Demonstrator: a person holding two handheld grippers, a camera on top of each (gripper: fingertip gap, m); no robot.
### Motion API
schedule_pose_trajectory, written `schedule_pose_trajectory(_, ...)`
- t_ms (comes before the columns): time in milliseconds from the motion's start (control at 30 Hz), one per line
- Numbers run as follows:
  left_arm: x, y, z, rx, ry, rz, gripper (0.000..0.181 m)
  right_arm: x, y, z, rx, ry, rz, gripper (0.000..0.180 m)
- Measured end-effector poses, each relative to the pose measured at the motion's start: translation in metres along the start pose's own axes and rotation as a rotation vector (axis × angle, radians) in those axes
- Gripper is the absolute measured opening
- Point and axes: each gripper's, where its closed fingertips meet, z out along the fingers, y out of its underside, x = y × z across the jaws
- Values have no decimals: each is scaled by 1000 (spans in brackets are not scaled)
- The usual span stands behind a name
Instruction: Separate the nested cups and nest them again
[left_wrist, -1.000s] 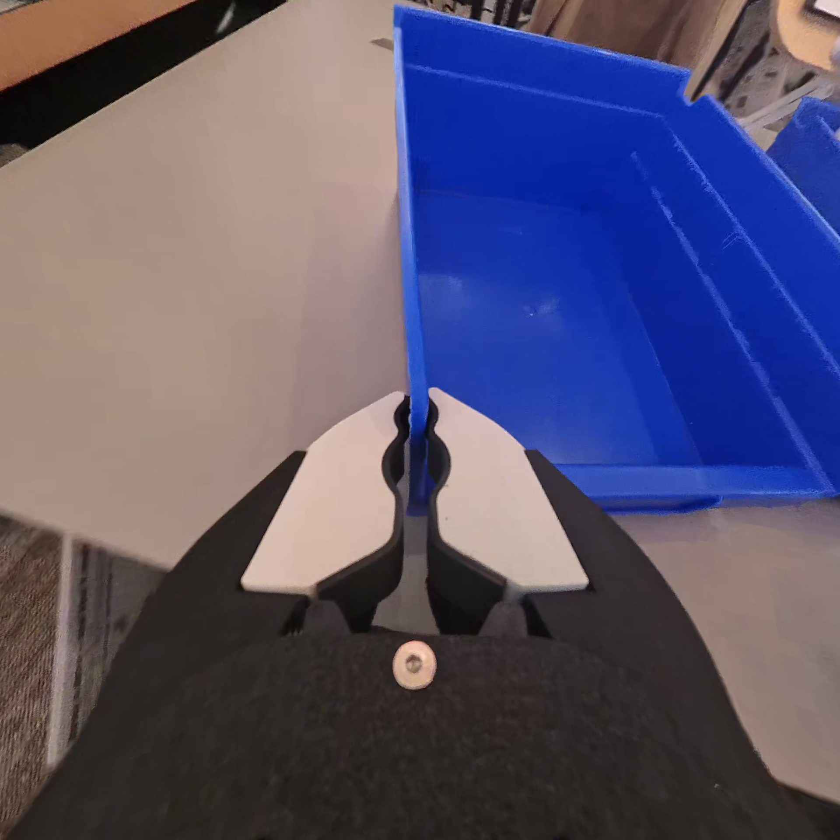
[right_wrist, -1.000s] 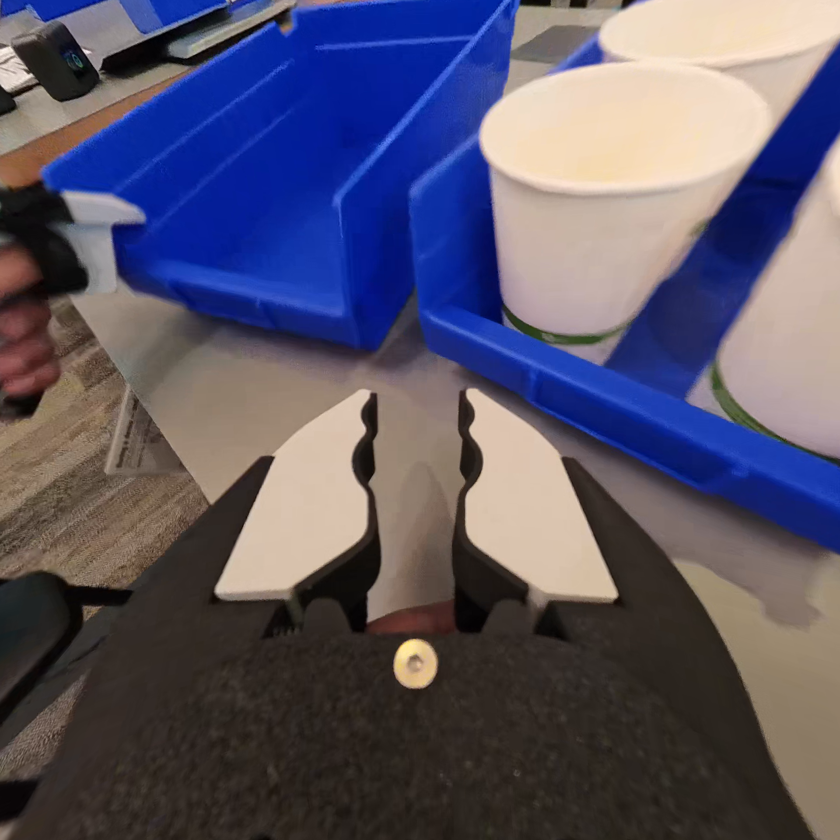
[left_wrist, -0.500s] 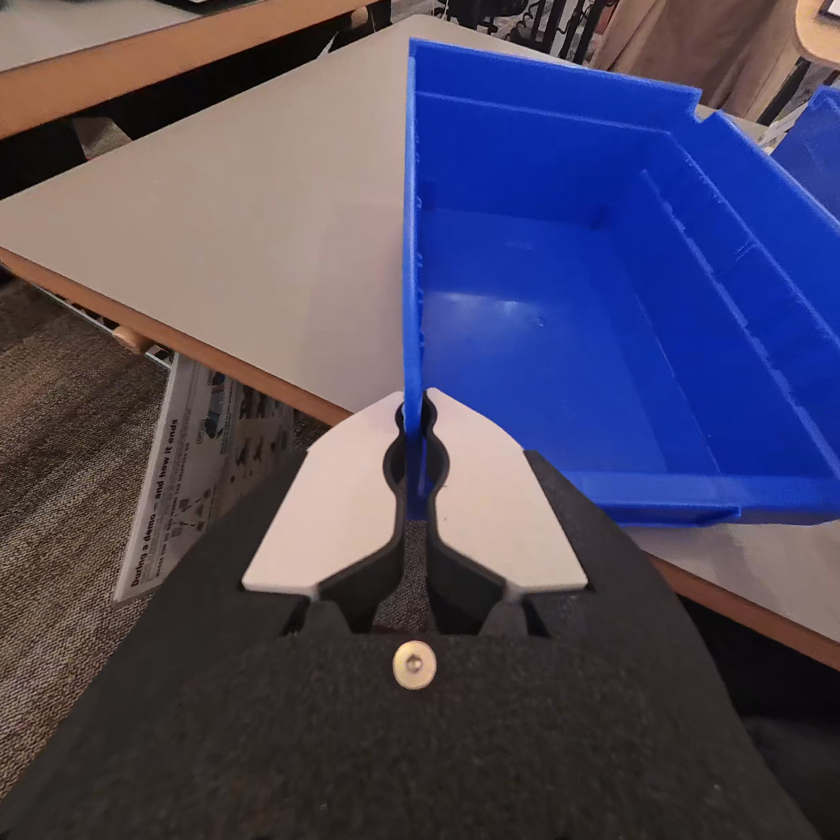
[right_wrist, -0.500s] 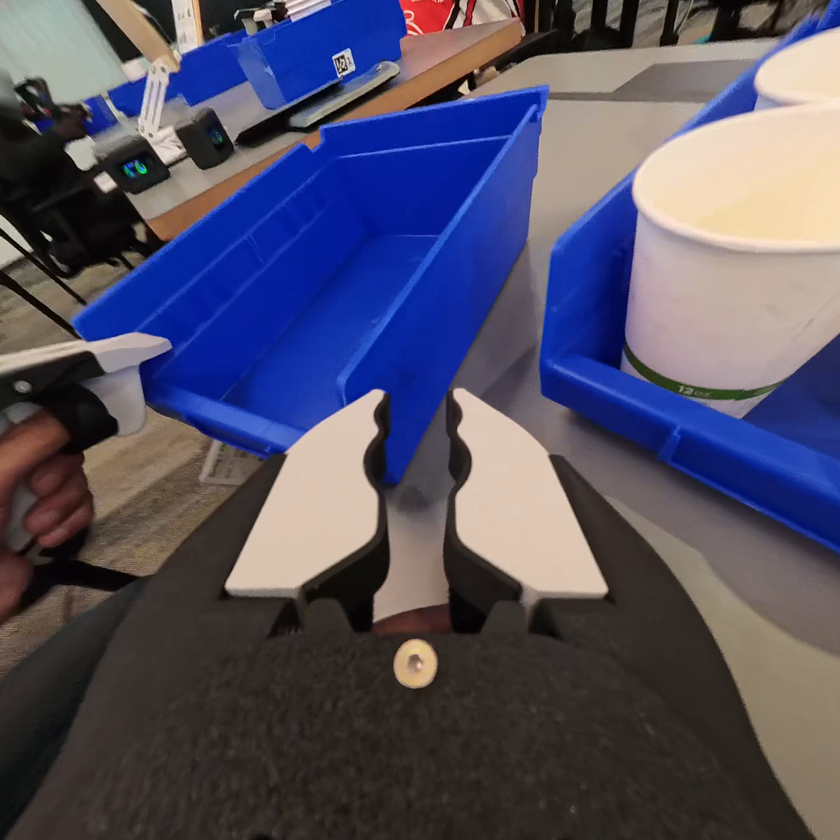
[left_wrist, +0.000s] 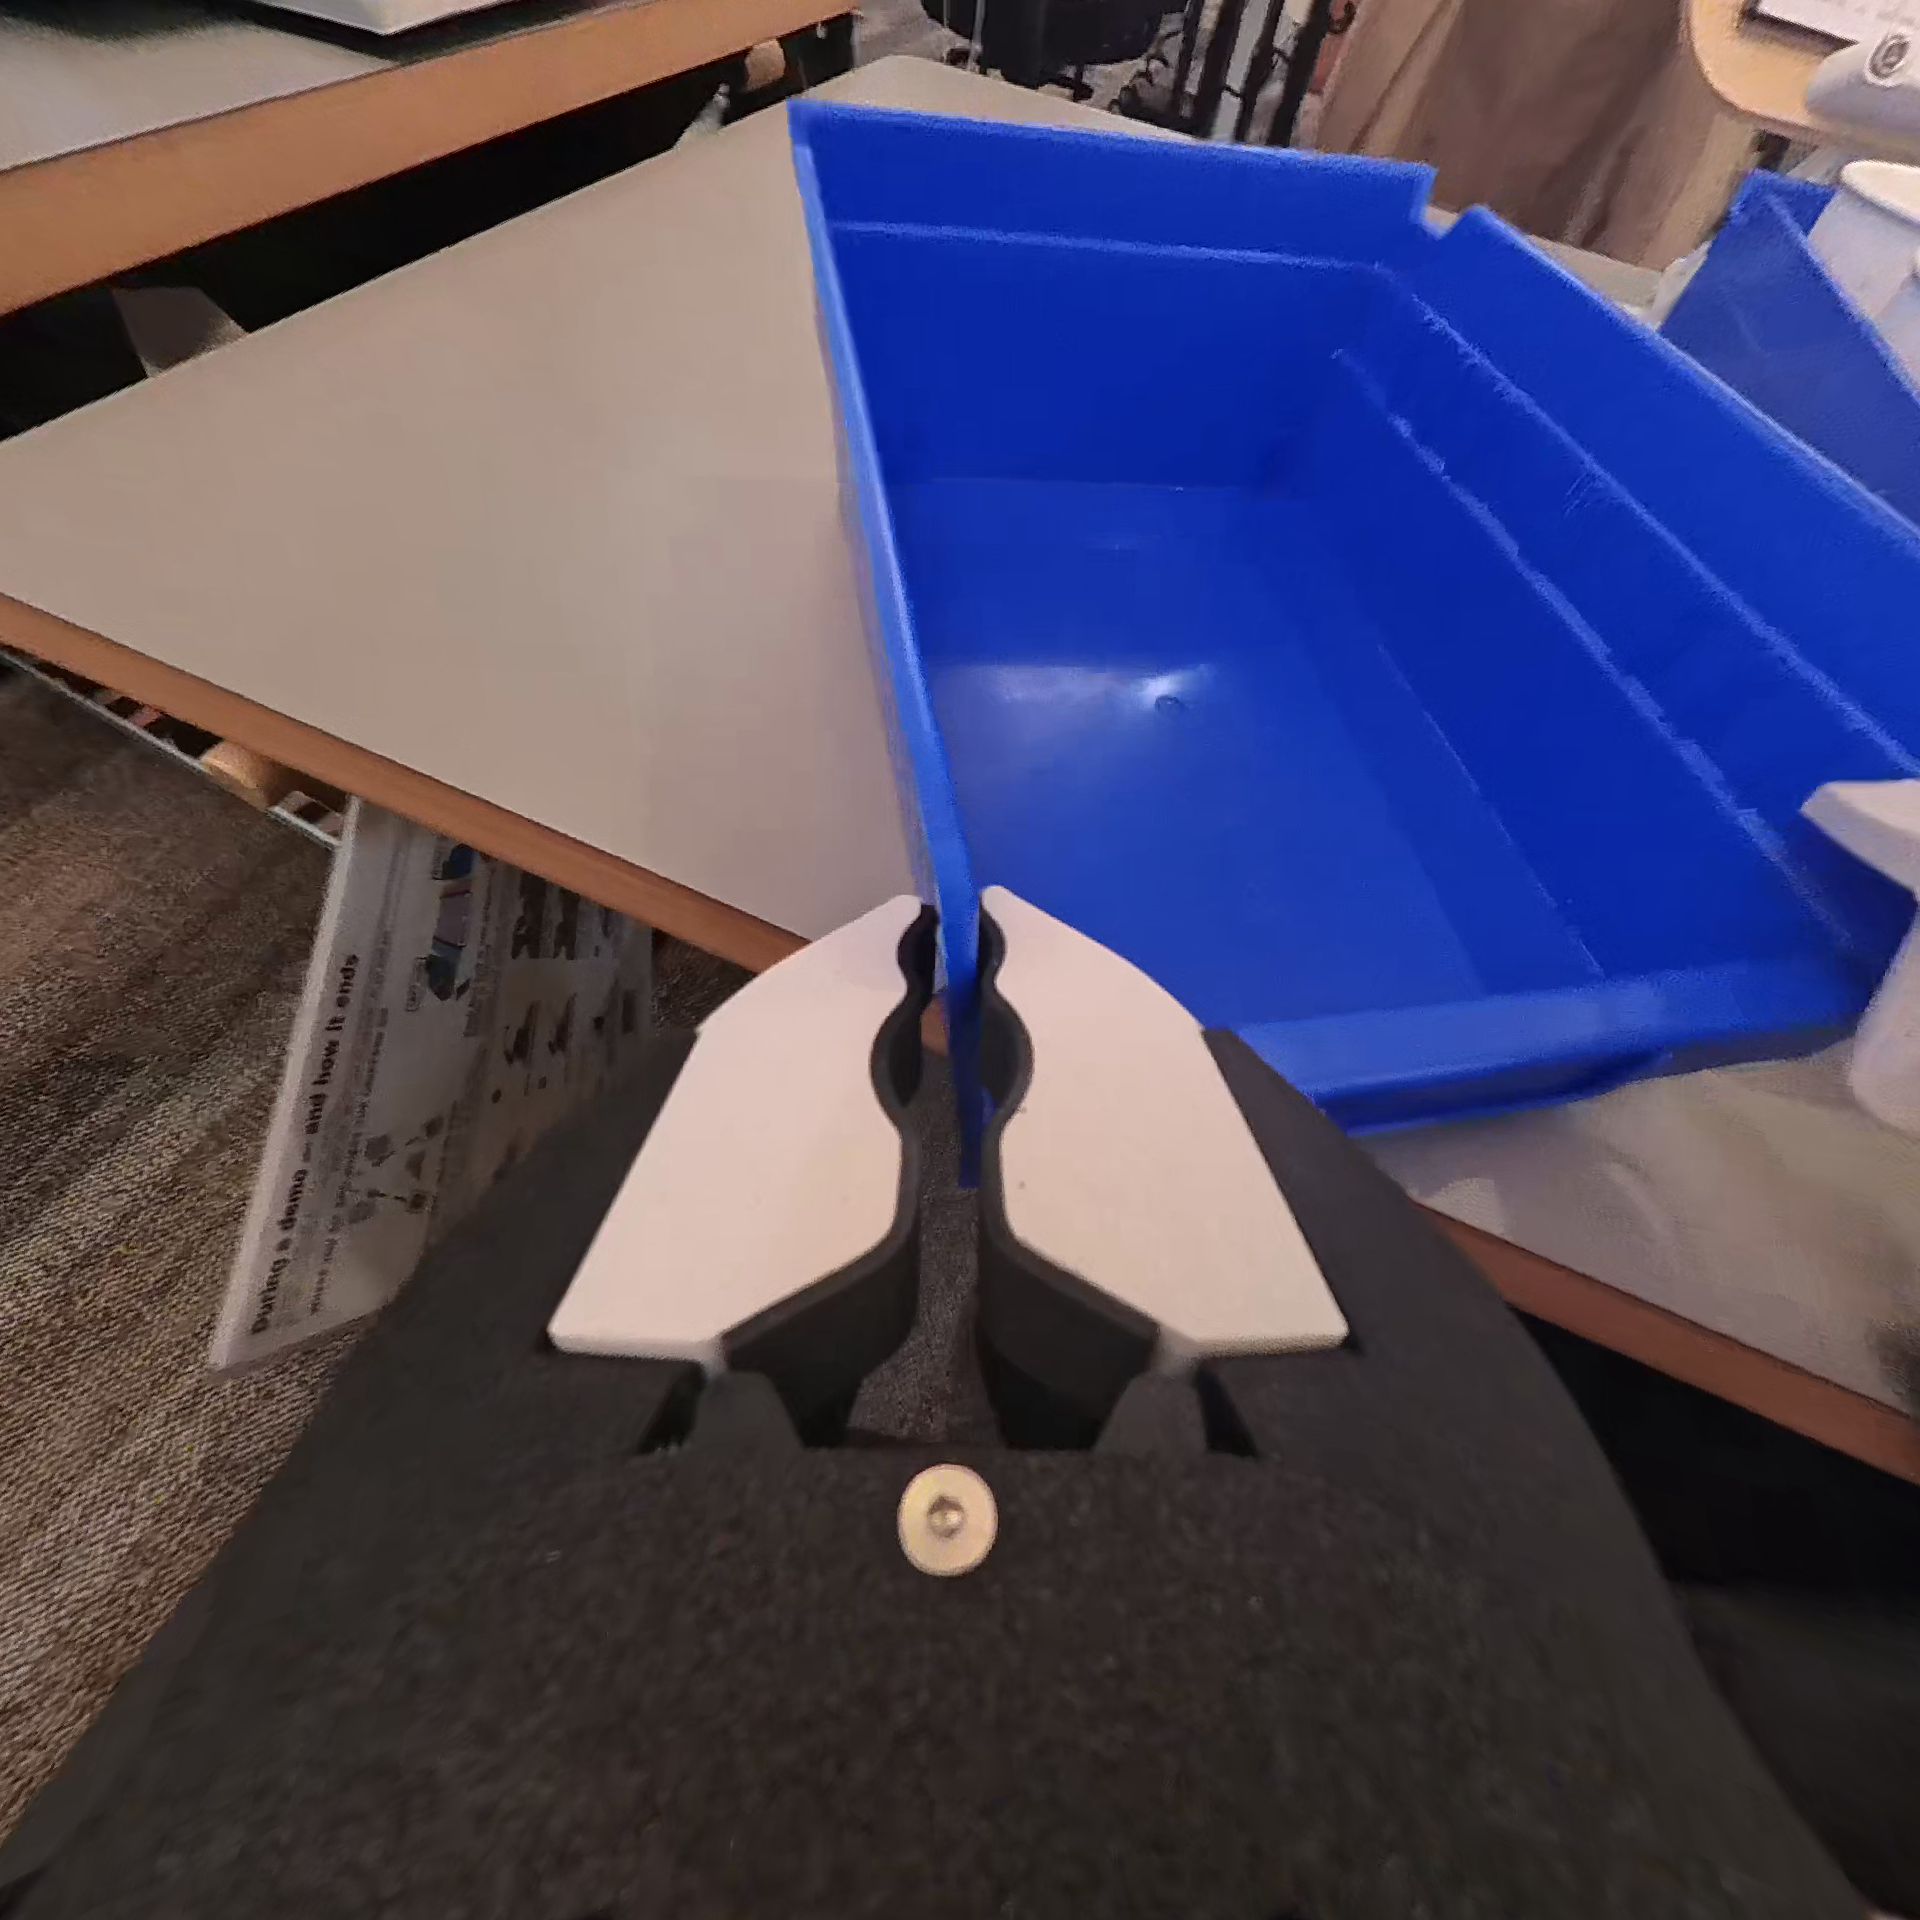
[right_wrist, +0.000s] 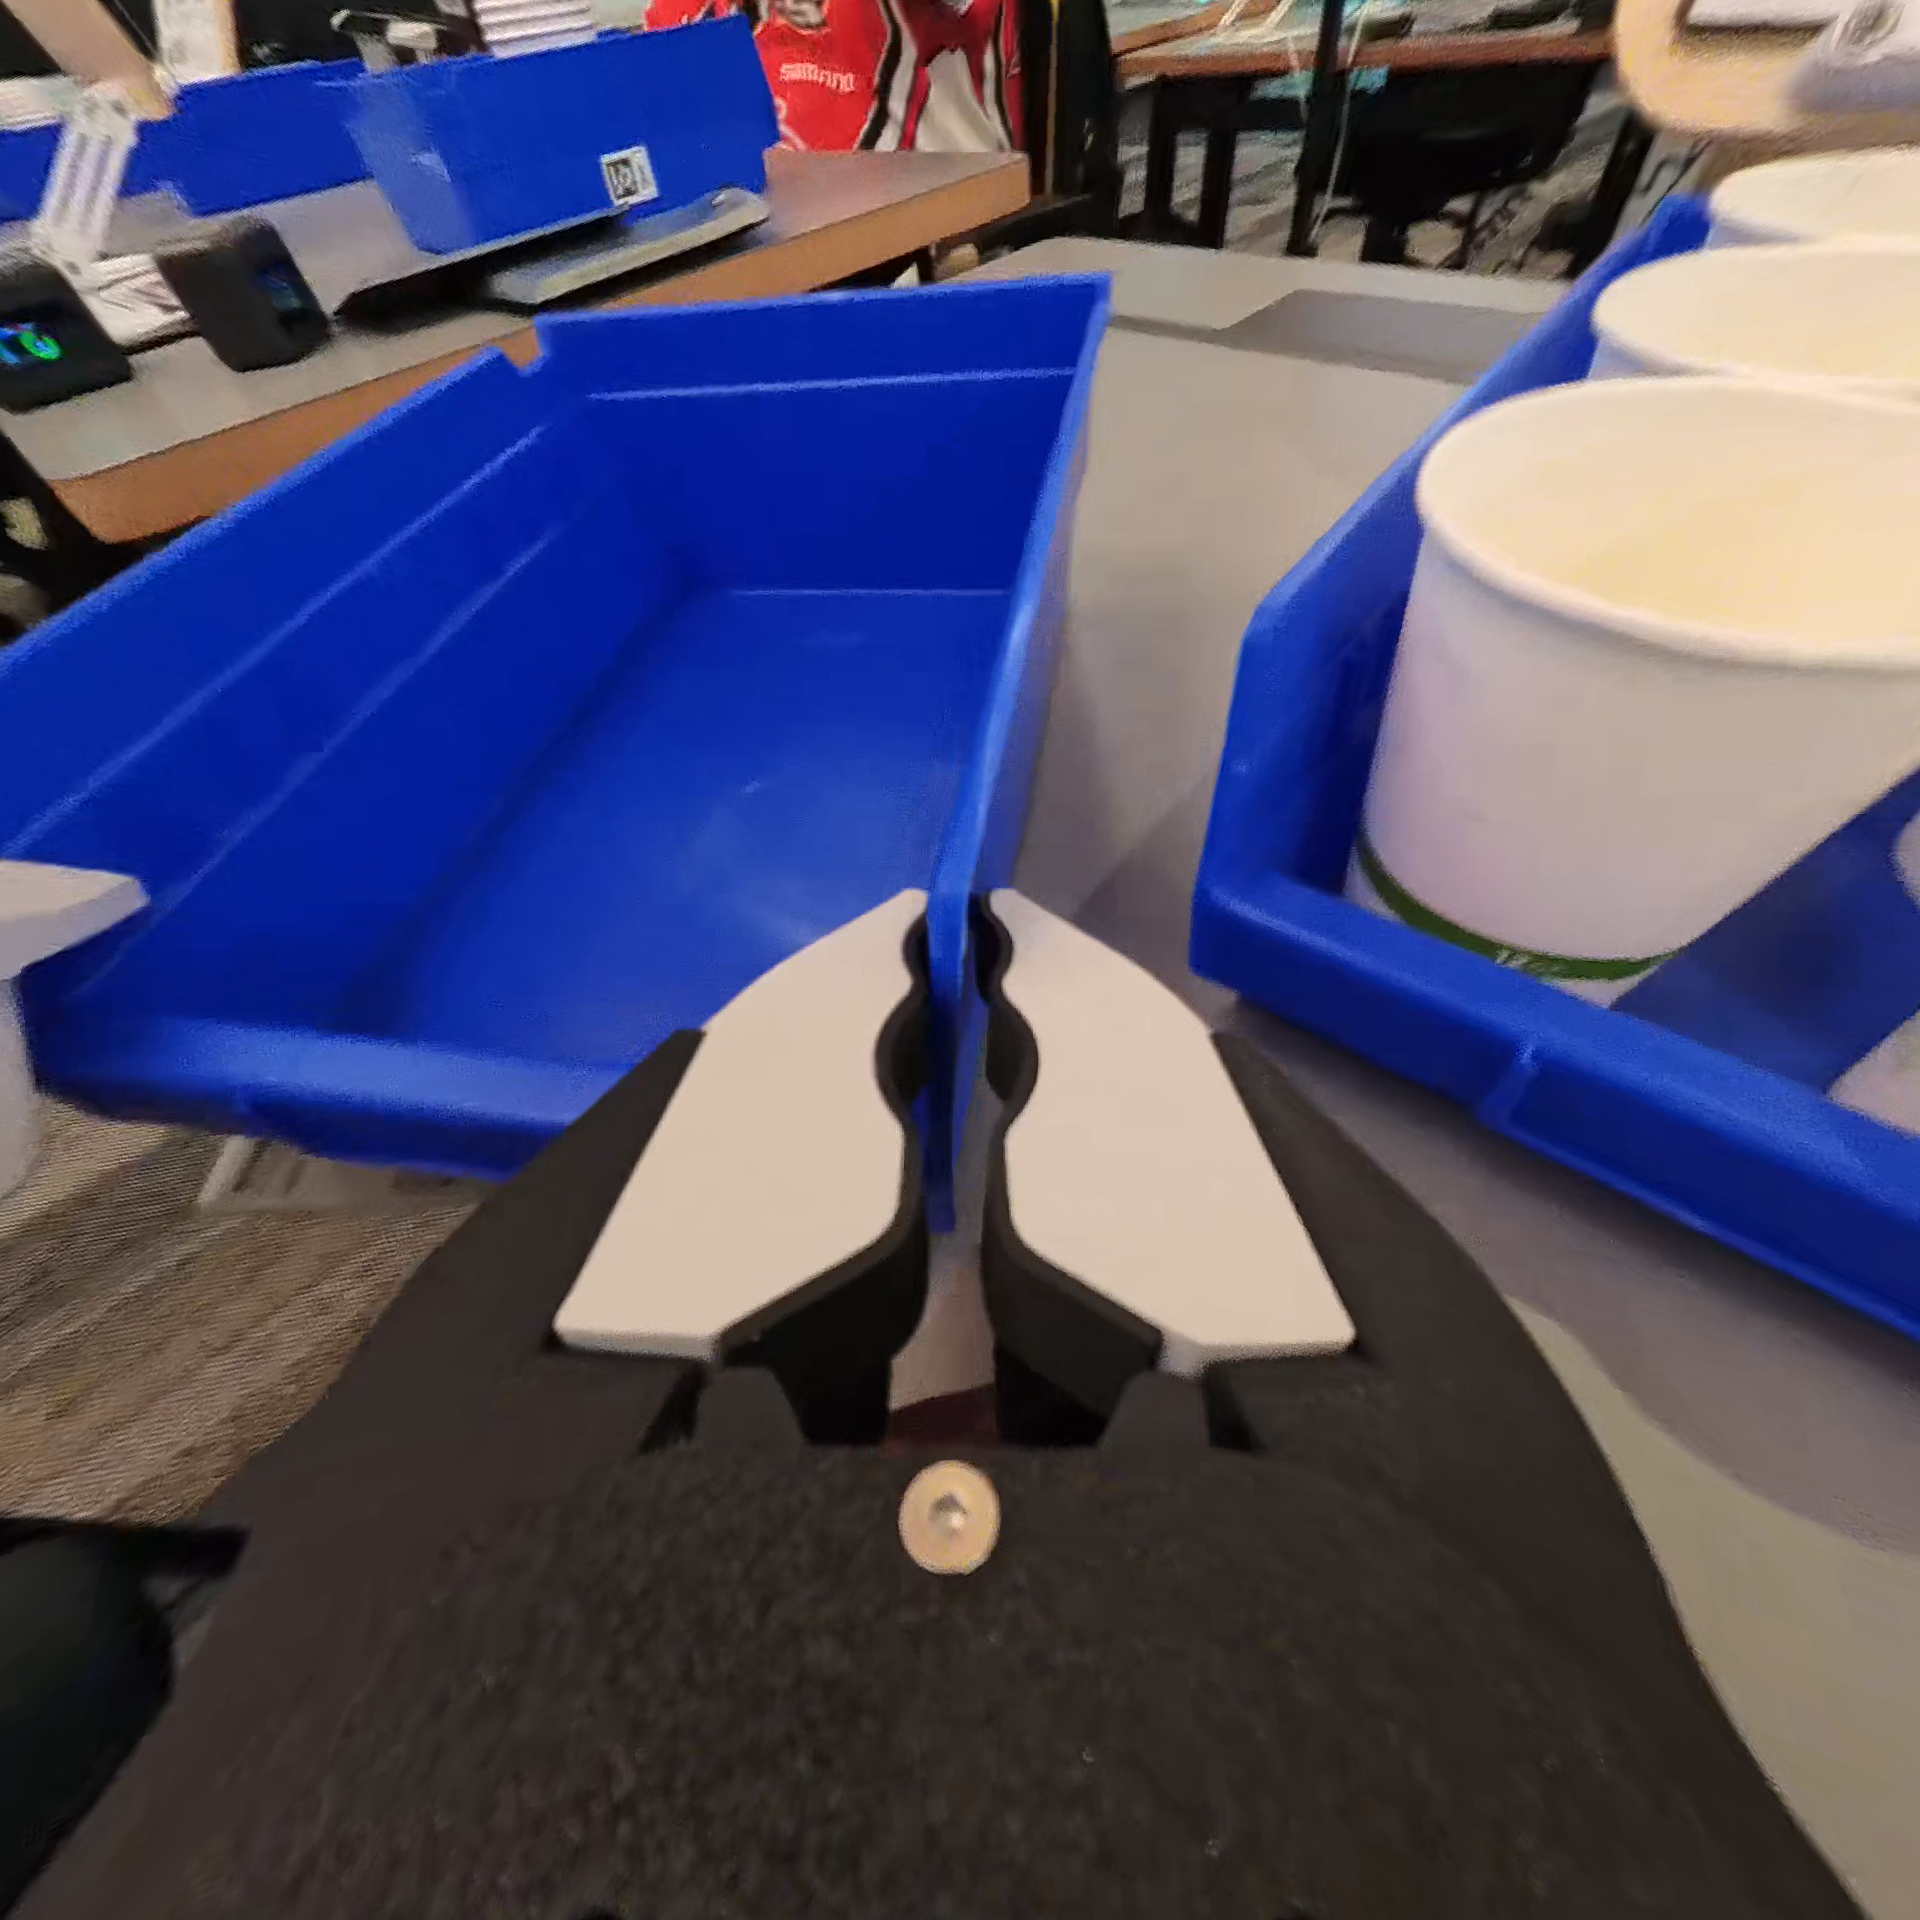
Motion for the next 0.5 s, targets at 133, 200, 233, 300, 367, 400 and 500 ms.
schedule_pose_trajectory(133, 2, -30, -19, 141, -74, 66, 4, -4, -34, -9, 82, -15, 21, 4)
schedule_pose_trajectory(200, 11, -59, -32, 241, -81, 92, 4, 0, -65, -27, 197, 26, -18, 4)
schedule_pose_trajectory(233, 19, -75, -39, 292, -84, 117, 3, 4, -83, -39, 254, 51, -31, 4)
schedule_pose_trajectory(300, 44, -108, -50, 387, -34, 131, 3, 21, -118, -67, 359, 101, -56, 4)
schedule_pose_trajectory(367, 82, -139, -55, 456, 56, 153, 3, 51, -149, -99, 440, 183, -78, 4)
schedule_pose_trajectory(400, 105, -152, -55, 481, 108, 169, 4, 69, -161, -117, 471, 235, -91, 4)
schedule_pose_trajectory(500, 189, -176, -50, 501, 298, 205, 4, 134, -182, -171, 505, 394, -105, 4)
